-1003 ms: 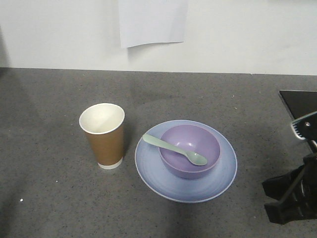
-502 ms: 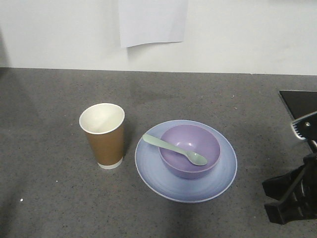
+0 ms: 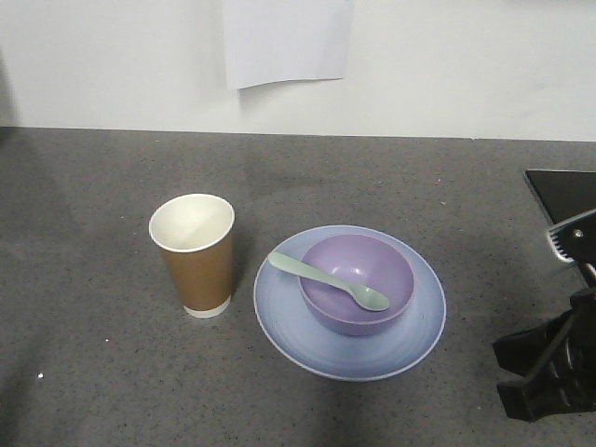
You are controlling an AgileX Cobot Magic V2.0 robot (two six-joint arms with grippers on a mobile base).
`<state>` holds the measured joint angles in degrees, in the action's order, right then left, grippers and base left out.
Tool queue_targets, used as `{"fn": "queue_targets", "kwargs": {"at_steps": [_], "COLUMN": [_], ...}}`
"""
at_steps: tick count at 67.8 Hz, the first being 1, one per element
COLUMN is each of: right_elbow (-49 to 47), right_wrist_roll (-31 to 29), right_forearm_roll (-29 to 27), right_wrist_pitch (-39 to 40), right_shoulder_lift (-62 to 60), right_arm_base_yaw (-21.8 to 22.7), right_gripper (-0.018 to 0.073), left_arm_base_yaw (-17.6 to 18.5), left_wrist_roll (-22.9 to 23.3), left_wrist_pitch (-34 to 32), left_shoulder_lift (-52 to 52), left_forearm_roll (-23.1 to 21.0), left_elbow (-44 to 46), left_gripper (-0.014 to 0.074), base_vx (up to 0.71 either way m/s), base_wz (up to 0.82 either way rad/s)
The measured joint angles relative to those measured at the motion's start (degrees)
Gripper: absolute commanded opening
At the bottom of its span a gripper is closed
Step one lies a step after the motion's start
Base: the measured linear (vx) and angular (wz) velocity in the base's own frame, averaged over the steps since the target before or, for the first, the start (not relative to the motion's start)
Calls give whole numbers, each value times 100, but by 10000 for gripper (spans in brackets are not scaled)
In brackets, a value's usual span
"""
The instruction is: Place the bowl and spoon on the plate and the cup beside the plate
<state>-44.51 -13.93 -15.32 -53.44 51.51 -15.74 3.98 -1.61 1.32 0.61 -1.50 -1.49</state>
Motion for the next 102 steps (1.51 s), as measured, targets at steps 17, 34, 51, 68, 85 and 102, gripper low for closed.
{"fn": "queue_targets", "kwargs": {"at_steps": [17,34,51,68,85,102], "right_elbow": [0,0,298,1788,2526,3566], "right_wrist_roll": [0,0,-49,-189,-10,1306], "right_forearm_roll": [0,0,71,148,305,1440], "right_wrist_pitch": [0,0,651,2359,3130,4095], "right_shoulder_lift": [0,0,-1086,-3647,-4466,-4714], "right_arm_base_yaw": [0,0,587,1377,1400,1400], "right_gripper": [-8,-8,-7,-7,-5,-4], "left_arm_base_yaw": [0,0,0,0,0,0], "left_wrist_roll": [5,5,5,5,5,5], "left_wrist_pitch": [0,0,5,5,5,5], "left_shoulder_lift": [0,0,0,0,0,0], "left_forearm_roll": [8,8,8,8,8,13], "left_elbow": [0,0,0,-1,-1,-1], "left_gripper": [-8,-8,-8,-8,-8,-8], "base_vx": [0,0,0,0,0,0], "base_wz": [0,0,0,0,0,0]}}
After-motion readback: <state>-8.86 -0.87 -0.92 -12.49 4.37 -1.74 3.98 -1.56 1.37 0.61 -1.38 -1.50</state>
